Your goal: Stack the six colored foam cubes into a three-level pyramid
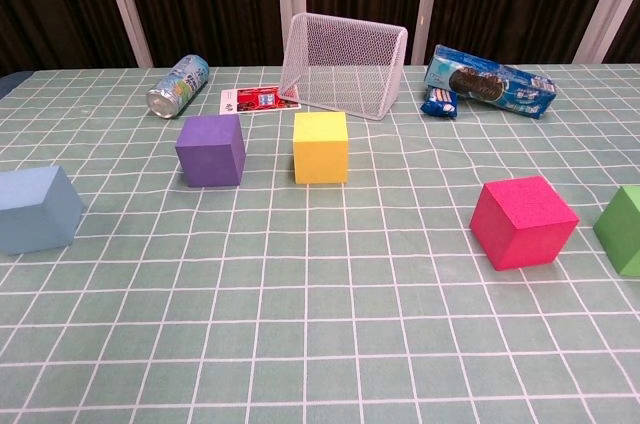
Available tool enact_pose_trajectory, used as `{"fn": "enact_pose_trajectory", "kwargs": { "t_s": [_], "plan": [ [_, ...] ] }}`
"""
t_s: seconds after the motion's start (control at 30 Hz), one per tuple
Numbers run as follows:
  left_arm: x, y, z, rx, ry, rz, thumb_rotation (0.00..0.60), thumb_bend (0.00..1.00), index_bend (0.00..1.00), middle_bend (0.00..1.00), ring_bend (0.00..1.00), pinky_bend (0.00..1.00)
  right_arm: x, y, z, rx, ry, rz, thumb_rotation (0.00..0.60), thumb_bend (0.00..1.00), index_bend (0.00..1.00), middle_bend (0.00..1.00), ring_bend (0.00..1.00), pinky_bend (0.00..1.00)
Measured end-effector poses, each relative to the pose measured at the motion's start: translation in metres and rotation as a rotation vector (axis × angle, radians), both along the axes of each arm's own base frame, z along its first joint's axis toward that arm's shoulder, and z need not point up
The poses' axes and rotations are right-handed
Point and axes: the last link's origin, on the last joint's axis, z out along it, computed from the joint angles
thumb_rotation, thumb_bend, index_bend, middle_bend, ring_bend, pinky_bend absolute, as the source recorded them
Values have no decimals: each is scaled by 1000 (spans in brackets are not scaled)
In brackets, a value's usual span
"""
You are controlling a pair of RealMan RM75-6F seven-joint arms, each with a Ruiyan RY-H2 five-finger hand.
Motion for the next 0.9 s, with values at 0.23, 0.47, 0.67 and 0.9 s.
{"fn": "enact_pose_trajectory", "kwargs": {
  "t_s": [0.23,0.47,0.67,0.9],
  "plan": [
    [28,21,4,-6,-14,-28,600,2,0,18,0,26,0,-4,-2,2,-18,0,600,263,0,0,0,0],
    [65,60,1,-66,16,-41,600,27,0,58,0,26,-3,-8,-2,4,-38,-25,600,263,0,0,0,0],
    [86,94,-9,-133,-8,-2,600,29,0,117,0,26,-5,-7,2,-8,-55,-33,600,264,0,0,0,0],
    [124,140,-31,-211,16,5,600,30,0,186,0,38,-9,-8,7,-18,-73,-49,600,263,0,0,0,0]
  ]
}}
